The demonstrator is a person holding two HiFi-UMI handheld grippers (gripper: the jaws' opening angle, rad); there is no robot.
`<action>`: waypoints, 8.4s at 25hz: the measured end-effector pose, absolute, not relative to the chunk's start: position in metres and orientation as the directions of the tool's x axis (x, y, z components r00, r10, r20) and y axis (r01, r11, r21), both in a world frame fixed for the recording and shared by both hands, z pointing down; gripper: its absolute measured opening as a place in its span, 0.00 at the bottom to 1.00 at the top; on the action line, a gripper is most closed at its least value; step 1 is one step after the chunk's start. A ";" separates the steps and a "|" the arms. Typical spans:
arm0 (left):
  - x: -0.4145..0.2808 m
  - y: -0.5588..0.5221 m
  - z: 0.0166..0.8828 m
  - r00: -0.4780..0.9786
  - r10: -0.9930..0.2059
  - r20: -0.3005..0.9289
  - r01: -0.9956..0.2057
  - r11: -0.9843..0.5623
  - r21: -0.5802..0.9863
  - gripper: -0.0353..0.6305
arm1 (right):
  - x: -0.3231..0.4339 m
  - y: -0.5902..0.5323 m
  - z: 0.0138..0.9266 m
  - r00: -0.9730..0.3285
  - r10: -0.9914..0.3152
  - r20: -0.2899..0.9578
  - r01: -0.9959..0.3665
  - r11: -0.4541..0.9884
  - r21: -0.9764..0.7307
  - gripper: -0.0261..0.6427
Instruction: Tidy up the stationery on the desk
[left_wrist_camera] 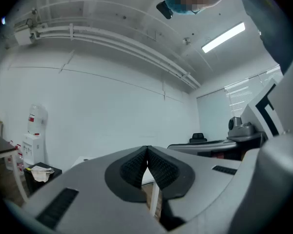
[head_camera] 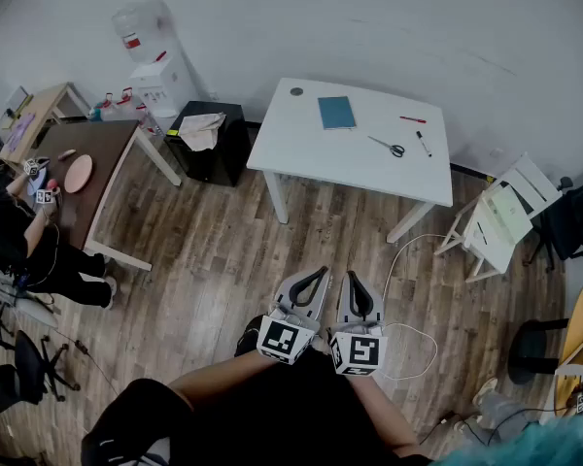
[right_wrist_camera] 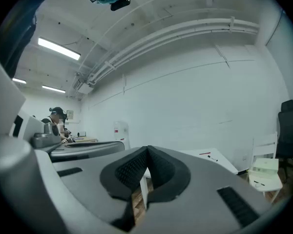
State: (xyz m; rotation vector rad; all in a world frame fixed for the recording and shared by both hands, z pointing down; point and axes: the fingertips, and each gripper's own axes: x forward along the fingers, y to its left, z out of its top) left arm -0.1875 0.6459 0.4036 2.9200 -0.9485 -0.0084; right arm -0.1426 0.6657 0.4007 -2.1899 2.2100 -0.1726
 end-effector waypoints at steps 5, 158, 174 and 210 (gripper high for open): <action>-0.181 0.647 0.418 0.811 -0.581 0.064 -0.584 -0.810 0.046 0.07 | -0.129 0.669 0.409 -0.018 -0.998 0.061 -0.992 0.010 -0.128 0.08; 0.024 -0.060 0.809 0.563 -0.370 0.739 -0.823 -0.337 0.458 0.18 | 0.158 -0.047 0.795 -0.295 -0.584 0.756 -0.942 0.047 -0.331 0.17; -0.053 -0.043 0.807 0.548 -0.325 0.771 -0.828 -0.342 0.444 0.17 | 0.076 -0.010 0.794 -0.313 -0.494 0.811 -0.949 0.127 -0.289 0.17; -0.243 -0.067 0.808 0.639 -0.216 0.739 -0.727 -0.483 0.488 0.16 | -0.121 -0.017 0.800 -0.221 -0.449 0.866 -0.969 0.005 -0.245 0.17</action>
